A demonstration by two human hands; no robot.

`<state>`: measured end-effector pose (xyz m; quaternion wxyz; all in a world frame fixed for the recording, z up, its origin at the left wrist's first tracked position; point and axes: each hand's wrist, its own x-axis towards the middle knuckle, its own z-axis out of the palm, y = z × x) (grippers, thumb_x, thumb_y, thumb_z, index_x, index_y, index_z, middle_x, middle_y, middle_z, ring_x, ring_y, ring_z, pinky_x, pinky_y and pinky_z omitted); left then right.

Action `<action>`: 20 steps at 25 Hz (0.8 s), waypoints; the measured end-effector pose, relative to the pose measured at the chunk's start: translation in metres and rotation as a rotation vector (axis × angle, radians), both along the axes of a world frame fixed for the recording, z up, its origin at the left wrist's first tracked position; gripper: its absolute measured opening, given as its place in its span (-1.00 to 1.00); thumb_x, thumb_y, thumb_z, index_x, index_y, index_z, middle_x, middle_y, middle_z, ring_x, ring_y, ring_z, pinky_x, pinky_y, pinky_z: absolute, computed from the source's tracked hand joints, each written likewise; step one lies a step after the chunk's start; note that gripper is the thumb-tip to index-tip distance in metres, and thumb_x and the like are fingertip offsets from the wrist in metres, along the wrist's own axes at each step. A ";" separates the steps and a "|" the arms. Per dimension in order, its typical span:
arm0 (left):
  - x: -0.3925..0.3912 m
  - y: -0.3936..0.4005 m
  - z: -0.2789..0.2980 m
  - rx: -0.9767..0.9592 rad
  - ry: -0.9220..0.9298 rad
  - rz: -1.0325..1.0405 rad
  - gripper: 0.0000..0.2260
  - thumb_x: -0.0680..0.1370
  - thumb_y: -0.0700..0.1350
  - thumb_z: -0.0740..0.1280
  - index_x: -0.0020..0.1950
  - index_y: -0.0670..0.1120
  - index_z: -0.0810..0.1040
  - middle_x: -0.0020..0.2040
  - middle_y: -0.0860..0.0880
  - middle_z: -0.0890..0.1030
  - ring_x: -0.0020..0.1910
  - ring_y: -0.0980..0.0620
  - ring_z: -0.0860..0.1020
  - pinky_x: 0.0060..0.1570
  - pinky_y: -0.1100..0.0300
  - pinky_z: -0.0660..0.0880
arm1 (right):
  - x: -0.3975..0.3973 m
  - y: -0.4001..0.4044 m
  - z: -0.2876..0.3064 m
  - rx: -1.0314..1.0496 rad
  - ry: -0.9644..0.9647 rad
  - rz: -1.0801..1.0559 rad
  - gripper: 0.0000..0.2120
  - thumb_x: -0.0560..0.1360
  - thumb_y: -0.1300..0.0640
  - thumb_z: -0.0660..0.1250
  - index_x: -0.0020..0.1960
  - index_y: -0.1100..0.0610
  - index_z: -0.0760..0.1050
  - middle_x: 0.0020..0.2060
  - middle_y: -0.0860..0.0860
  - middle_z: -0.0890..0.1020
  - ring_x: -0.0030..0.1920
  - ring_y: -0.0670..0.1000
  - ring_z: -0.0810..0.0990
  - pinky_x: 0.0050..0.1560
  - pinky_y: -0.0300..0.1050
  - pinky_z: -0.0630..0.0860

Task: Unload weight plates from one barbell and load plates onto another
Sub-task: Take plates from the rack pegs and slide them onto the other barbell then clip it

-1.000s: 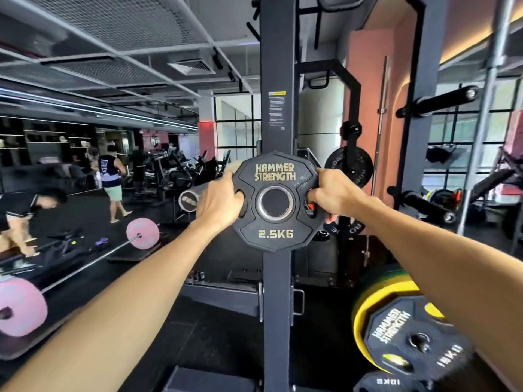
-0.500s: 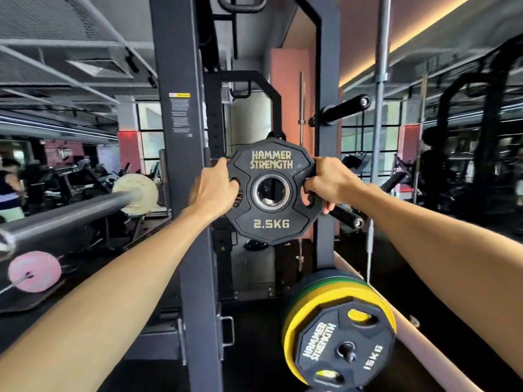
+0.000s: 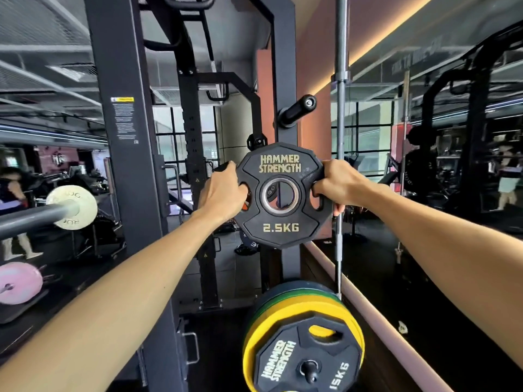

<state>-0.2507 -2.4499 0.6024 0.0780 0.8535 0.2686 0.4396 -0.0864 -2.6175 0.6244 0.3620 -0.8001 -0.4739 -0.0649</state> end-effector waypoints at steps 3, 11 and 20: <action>0.029 -0.028 0.002 -0.006 -0.003 0.033 -0.61 0.56 -0.19 0.20 0.40 -0.13 0.36 -0.34 -0.04 0.51 -0.38 -0.01 0.50 -0.43 0.17 0.36 | 0.033 -0.024 0.004 -0.022 -0.021 0.027 -0.83 0.43 0.27 0.24 -0.11 0.40 0.48 -0.40 0.37 0.62 -0.54 0.23 0.59 -0.54 -0.04 0.53; 0.078 -0.061 0.053 0.074 -0.044 0.102 -0.84 0.55 -0.17 0.20 0.11 -0.13 0.43 -0.29 -0.10 0.49 -0.24 -0.20 0.54 -0.30 0.08 0.44 | 0.081 -0.054 0.053 0.025 -0.082 0.063 -0.85 0.41 0.29 0.26 -0.29 0.36 0.48 -0.51 0.30 0.59 -0.56 0.23 0.58 -0.58 -0.09 0.51; 0.117 -0.046 0.149 0.180 -0.114 0.098 -0.89 0.52 -0.13 0.20 0.02 -0.07 0.43 -0.12 -0.14 0.56 -0.12 -0.24 0.52 -0.13 0.03 0.51 | 0.129 -0.035 0.143 0.119 -0.139 0.046 -0.76 0.37 0.27 0.28 -0.20 0.50 0.52 -0.41 0.39 0.61 -0.52 0.28 0.59 -0.56 -0.11 0.52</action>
